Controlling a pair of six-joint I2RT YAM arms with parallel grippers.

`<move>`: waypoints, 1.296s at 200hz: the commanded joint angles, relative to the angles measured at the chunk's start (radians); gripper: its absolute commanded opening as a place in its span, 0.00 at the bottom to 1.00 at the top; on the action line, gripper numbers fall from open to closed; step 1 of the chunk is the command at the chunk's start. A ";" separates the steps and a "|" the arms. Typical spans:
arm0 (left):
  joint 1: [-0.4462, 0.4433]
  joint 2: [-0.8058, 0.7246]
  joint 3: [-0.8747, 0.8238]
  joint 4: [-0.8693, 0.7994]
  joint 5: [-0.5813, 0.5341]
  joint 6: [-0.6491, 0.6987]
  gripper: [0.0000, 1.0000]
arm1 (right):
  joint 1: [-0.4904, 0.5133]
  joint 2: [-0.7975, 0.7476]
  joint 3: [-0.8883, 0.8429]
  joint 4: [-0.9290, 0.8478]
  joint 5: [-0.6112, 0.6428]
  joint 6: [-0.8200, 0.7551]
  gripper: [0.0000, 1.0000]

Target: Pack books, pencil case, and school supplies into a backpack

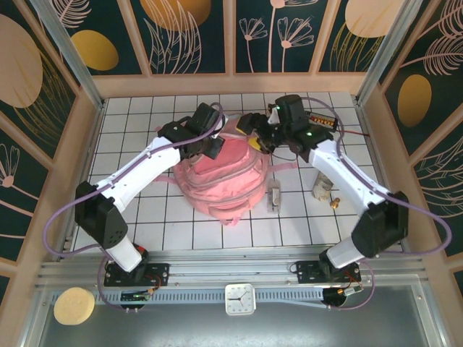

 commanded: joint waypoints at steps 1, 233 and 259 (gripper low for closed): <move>0.008 0.022 0.063 -0.091 0.008 -0.104 0.00 | -0.024 -0.170 0.022 -0.234 0.094 -0.132 0.88; 0.013 0.076 0.060 -0.055 0.242 -0.187 0.00 | -0.685 0.197 -0.214 -0.287 0.357 -0.597 0.96; 0.015 0.059 0.021 -0.035 0.245 -0.194 0.00 | -0.653 0.261 -0.181 -0.273 0.356 -0.593 0.95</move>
